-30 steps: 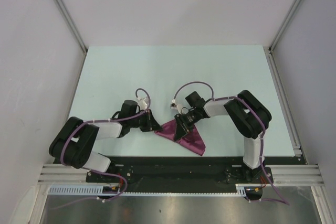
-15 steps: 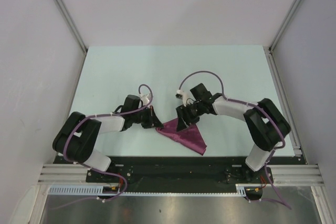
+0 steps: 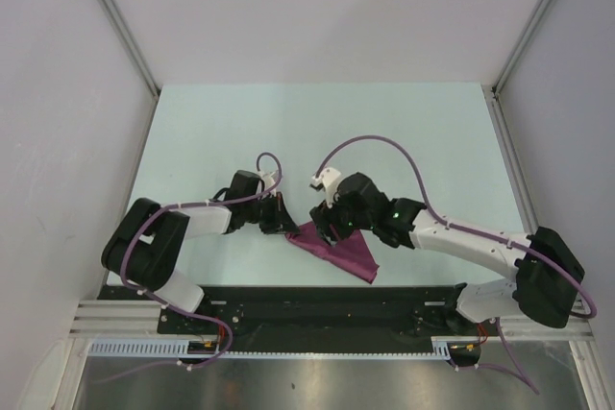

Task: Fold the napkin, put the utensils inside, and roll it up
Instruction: Roll the napkin at the center of the board.

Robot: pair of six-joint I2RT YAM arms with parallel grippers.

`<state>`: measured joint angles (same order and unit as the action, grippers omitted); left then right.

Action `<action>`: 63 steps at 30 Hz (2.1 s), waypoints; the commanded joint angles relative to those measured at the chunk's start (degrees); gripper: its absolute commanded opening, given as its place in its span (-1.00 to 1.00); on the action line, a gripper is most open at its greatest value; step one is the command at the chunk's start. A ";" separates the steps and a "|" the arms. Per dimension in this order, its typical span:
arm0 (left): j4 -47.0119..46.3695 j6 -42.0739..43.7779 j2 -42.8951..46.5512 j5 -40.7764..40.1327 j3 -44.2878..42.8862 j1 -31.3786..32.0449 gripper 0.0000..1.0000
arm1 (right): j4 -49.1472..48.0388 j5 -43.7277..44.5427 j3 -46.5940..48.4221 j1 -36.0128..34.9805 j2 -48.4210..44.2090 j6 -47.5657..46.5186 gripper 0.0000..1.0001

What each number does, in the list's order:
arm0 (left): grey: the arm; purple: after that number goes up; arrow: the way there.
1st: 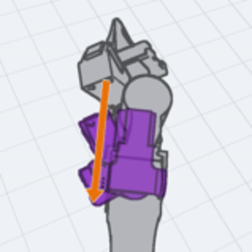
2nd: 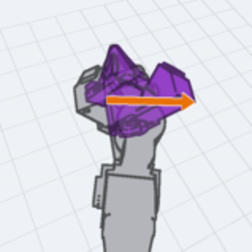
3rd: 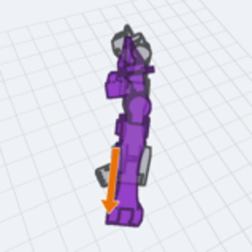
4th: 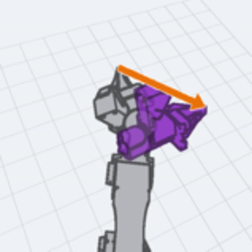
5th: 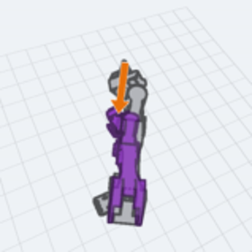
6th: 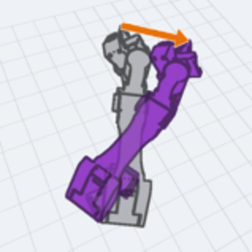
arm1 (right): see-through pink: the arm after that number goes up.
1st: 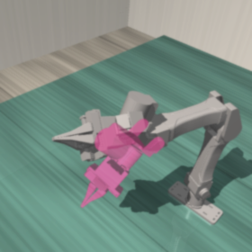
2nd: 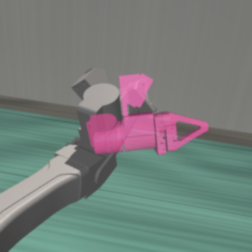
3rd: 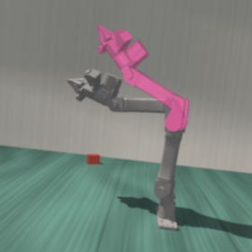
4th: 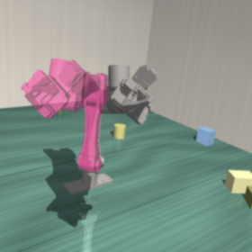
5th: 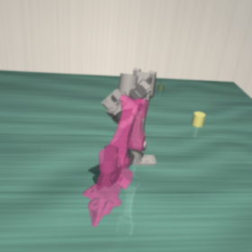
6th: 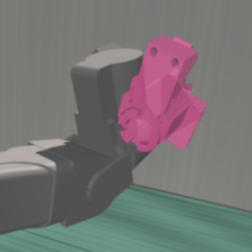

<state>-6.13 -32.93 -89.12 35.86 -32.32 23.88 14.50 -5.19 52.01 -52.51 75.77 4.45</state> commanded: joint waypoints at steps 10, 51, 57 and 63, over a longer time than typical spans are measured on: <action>2.26 2.34 -0.79 -0.17 -2.58 -0.06 -1.00 | -5.54 14.95 -3.31 -9.97 8.25 -0.05 0.38; -5.20 2.78 14.24 -2.37 3.13 -2.79 0.16 | -13.62 -35.22 -9.38 6.54 23.28 4.87 -0.50; -8.63 2.52 15.20 -2.02 5.59 1.16 0.13 | -17.75 -41.82 -10.08 11.28 27.23 5.83 -0.53; -10.13 1.64 14.68 -3.07 7.79 1.70 0.13 | -20.39 -44.73 -10.79 13.75 29.79 6.98 -0.56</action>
<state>-12.91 -31.05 -75.42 32.18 -25.58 25.17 -7.55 -47.99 43.48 -39.44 102.43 11.22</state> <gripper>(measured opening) 0.567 0.282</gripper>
